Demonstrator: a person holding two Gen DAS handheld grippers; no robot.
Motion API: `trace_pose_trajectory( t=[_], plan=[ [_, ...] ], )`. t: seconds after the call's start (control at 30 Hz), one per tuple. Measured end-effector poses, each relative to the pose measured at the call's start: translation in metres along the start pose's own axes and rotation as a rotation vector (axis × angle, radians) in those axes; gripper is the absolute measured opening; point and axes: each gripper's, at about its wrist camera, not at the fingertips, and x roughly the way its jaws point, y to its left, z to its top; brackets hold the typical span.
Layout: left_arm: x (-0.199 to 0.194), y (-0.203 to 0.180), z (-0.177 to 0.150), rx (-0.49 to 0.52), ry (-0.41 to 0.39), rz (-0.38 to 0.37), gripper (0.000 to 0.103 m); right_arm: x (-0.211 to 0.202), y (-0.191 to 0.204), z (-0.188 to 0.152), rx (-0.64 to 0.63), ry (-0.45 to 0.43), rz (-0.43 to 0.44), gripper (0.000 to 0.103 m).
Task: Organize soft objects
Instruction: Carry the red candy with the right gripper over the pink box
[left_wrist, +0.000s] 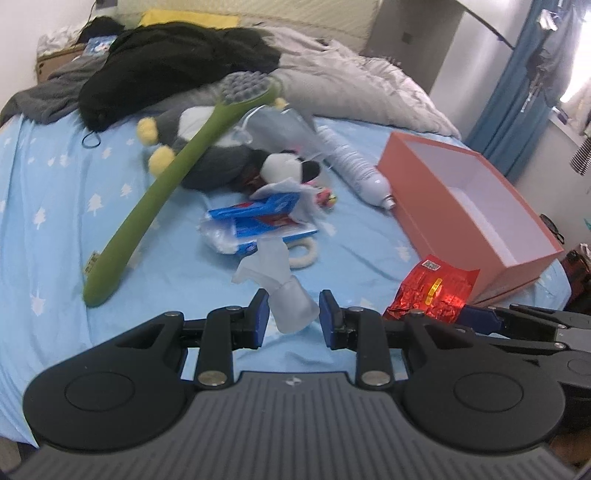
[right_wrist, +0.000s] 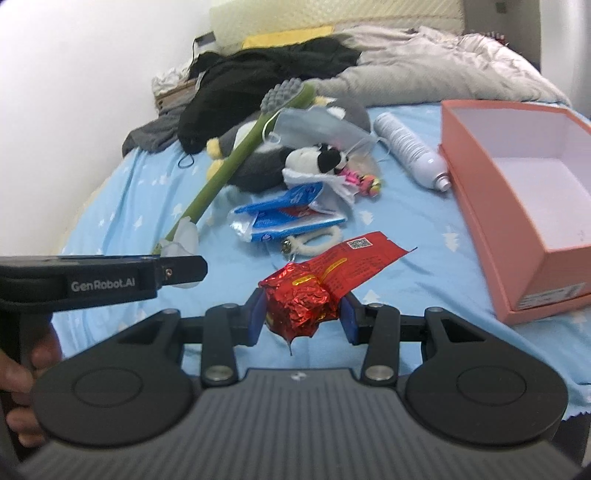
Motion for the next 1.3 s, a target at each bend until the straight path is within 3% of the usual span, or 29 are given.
trace_pose_trajectory(
  t=[0.33, 0.8, 1.1, 1.3],
  plan=[
    [-0.024, -0.039, 0.025, 0.060, -0.075, -0.066, 0.034, -0.044, -0.023, 0.017, 0.023, -0.141, -0.056, 0.045],
    [-0.028, -0.116, 0.109, 0.181, -0.175, -0.187, 0.034, -0.105, -0.083, 0.087, 0.028, -0.364, -0.177, 0.045],
    [0.012, -0.181, 0.144, 0.261, -0.138, -0.250, 0.034, -0.111, -0.139, 0.106, 0.097, -0.365, -0.258, 0.045],
    [0.069, -0.224, 0.152, 0.310, -0.051, -0.289, 0.034, -0.095, -0.183, 0.103, 0.176, -0.303, -0.299, 0.045]
  ],
)
